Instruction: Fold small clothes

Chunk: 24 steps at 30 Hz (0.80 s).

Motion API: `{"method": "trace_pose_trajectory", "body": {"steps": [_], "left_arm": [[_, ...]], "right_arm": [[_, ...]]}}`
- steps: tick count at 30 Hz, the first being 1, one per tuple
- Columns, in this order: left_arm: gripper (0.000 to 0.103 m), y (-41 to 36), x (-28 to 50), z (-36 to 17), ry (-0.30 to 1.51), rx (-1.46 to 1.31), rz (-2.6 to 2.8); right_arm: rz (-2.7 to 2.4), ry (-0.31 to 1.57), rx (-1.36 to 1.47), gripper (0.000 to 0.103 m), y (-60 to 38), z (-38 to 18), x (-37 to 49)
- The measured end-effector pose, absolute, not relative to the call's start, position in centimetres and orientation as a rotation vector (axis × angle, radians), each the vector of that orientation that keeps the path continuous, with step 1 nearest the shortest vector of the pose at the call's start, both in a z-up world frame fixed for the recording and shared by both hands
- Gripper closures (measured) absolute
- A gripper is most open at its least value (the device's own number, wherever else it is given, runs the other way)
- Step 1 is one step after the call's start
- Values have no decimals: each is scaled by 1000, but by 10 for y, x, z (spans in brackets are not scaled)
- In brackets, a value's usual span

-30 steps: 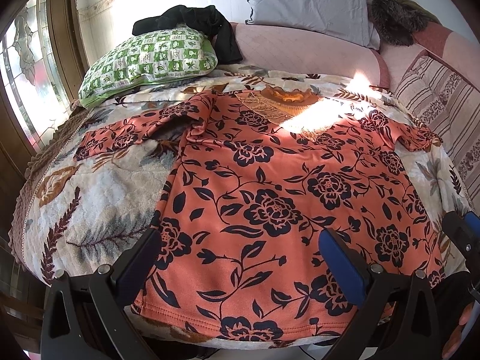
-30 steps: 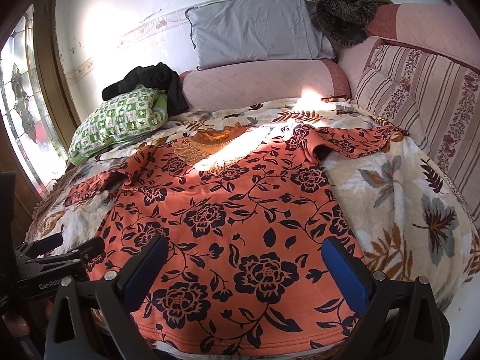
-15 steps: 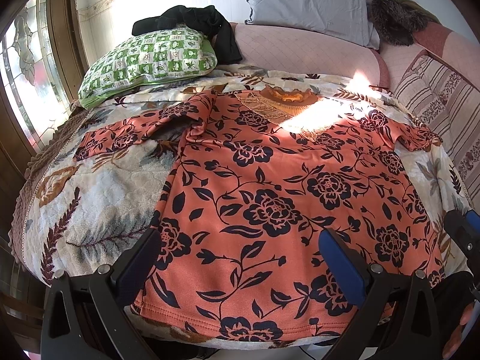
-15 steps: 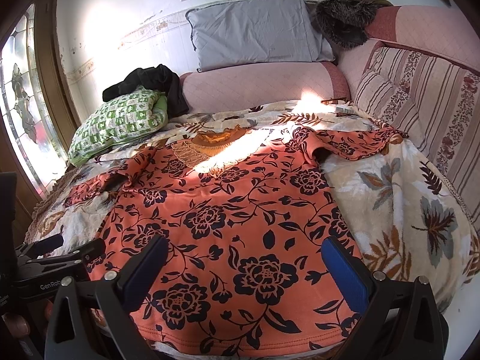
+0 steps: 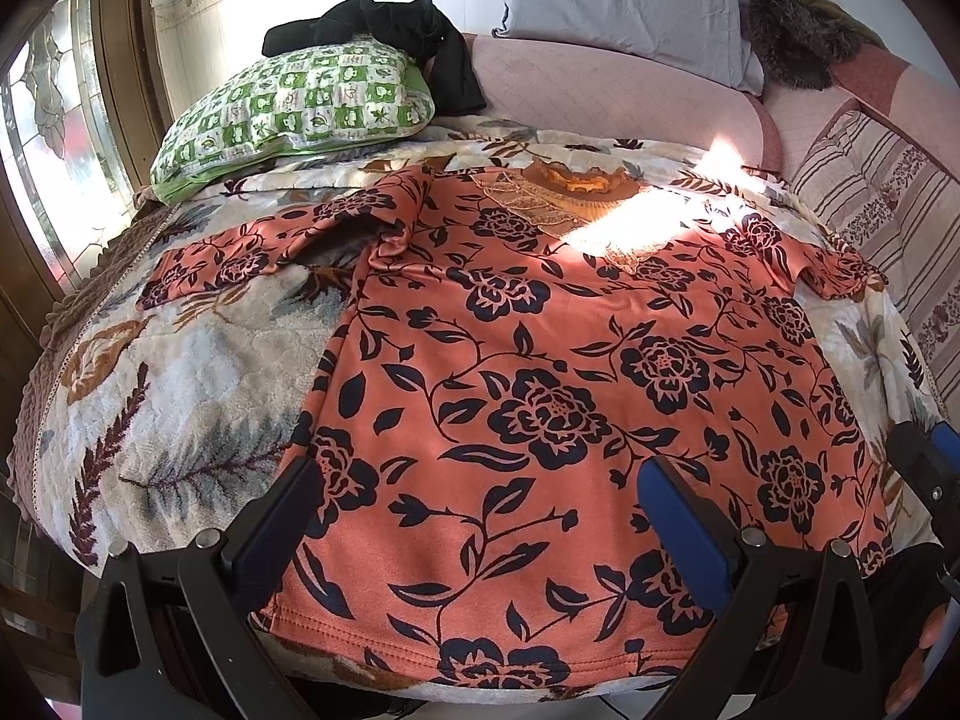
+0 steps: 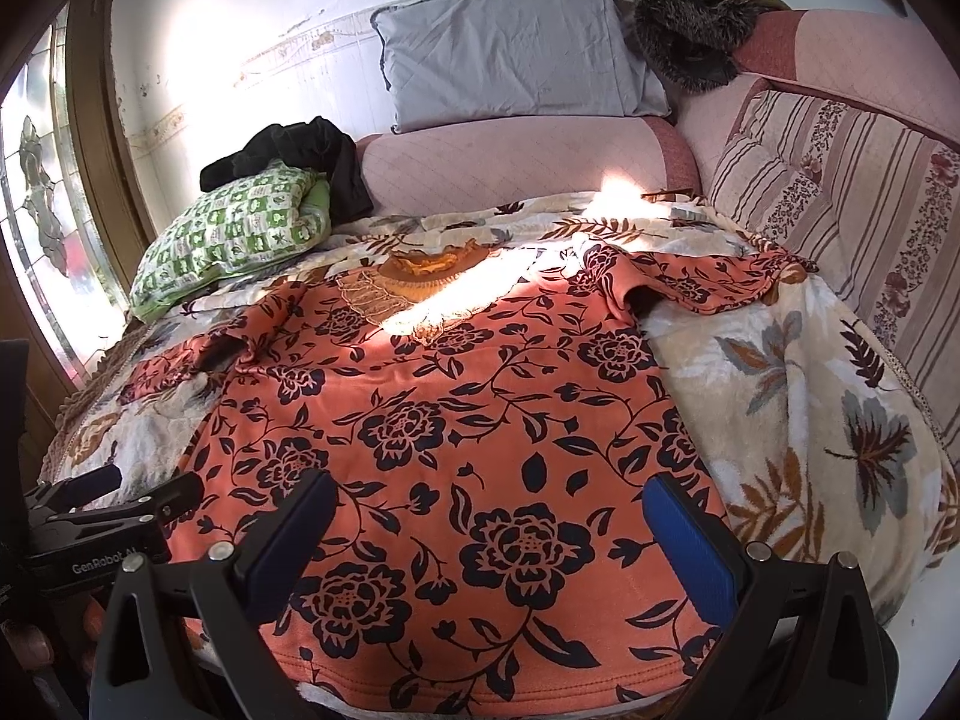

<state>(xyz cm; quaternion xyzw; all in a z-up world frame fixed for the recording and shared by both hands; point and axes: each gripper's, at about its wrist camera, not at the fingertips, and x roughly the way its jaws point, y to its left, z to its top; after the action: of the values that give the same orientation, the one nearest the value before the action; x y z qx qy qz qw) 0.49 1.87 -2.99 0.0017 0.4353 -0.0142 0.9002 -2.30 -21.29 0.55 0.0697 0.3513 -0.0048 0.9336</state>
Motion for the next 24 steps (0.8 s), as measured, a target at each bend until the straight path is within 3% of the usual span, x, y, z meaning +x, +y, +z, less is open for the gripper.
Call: {"method": "trace_pose_trajectory", "body": {"steps": [17,24], "left_arm": [[0,14,21,-34,914,11,-31],[0,64,44,-39,899,-79,35]], "right_arm": [[-7,723,153,0,-226,1,-3],[15,709,379,0,-309,4,31]]}}
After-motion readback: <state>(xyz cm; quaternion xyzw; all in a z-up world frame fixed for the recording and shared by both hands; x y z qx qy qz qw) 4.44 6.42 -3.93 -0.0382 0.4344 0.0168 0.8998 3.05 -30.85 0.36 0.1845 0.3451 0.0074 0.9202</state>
